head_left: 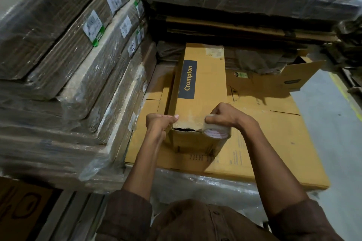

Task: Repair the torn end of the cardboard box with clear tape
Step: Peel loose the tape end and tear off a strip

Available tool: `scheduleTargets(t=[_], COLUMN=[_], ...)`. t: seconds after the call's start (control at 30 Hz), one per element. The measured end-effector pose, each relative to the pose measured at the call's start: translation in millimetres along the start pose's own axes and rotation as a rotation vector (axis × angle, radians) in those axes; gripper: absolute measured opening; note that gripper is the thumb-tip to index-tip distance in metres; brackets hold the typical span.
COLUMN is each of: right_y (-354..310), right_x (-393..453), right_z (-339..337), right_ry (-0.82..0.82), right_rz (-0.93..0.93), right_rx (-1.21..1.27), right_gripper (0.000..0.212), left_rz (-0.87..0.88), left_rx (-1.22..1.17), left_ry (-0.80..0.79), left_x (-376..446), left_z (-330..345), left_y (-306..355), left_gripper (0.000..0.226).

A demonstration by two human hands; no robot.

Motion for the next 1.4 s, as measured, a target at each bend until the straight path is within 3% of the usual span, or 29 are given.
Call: scheduleTargets(t=[0.1,0.23,0.5,0.77,0.97,1.07,1.17,1.4], right_y=[4,5,-12,-31,-27,-16,3,85], right_x=[-4,-3,-2,-1,-4,-4,-7,-37], right_z=[-3,-1,13,20,16,6,-14,-68], right_ry=[0.023,-0.005,-0.007,-0.026,-0.044,-0.061,-0.074,0.033], right_rz=[0.040,0.107,0.139,0.125,0.148,0.174,0.164,0.260], right_rx=[-0.191,-0.237,-0.416,-0.543,-0.479,-0.280,-0.109,0.200], right_gripper=[0.040,0.032,0.056,0.052,0.054,0.044,0.033,0.027], left_rz=[0.021,0.023,-0.018,-0.071,-0.003,0.142,0.426,0.863], left_rx=[0.020,0.063,0.128,0.179,0.236,0.248,0.309,0.287], left_ry=[-0.005,-0.025,0.040,-0.001,0.038,0.105,0.131,-0.046], left_x=[-1,0,3,8,8,1,-19,-71], left_z=[4,3,5,-1,0,2,11,98], left_y=[-1,5,-15,-20,-14,0,25,75], left_gripper=[0.027,0.026,0.024,0.032,0.034,0.027,0.026,0.022])
Point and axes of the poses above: each hand's wrist, its own x-axis towards the middle knuckle, its own z-axis out of the palm, y = z × x, the point moved 2 cm from there along x, towards the middle knuckle, and after that the axes turned 14 degrees about y, right-handed, at the moved point
